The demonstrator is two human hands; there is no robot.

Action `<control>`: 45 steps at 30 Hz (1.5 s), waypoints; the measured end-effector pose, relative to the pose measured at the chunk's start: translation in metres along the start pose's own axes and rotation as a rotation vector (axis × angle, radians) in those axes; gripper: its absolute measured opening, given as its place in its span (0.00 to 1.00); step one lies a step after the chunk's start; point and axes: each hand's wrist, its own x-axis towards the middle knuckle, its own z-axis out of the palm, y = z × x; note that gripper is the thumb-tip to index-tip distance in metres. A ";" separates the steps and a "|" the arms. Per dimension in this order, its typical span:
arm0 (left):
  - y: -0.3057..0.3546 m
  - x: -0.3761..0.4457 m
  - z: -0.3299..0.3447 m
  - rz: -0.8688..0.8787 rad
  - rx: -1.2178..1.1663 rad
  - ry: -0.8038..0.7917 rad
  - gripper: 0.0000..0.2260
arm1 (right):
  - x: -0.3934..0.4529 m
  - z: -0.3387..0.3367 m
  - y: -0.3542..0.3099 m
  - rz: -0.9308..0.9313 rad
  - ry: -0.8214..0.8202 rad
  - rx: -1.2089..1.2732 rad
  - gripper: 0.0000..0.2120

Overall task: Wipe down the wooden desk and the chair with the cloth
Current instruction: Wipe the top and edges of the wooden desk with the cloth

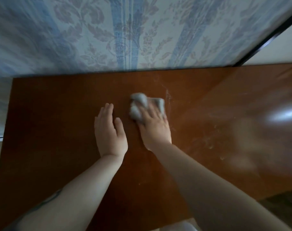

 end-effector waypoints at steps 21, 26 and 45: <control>0.024 0.056 0.034 -0.158 0.213 0.080 0.19 | 0.061 -0.025 0.017 -0.463 -0.255 -0.226 0.28; 0.031 0.053 0.057 -0.186 0.350 0.121 0.20 | 0.077 -0.041 0.038 -0.108 -0.065 -0.047 0.26; 0.038 0.054 0.058 0.030 0.488 -0.099 0.21 | 0.111 -0.051 0.038 -0.143 -0.168 -0.075 0.26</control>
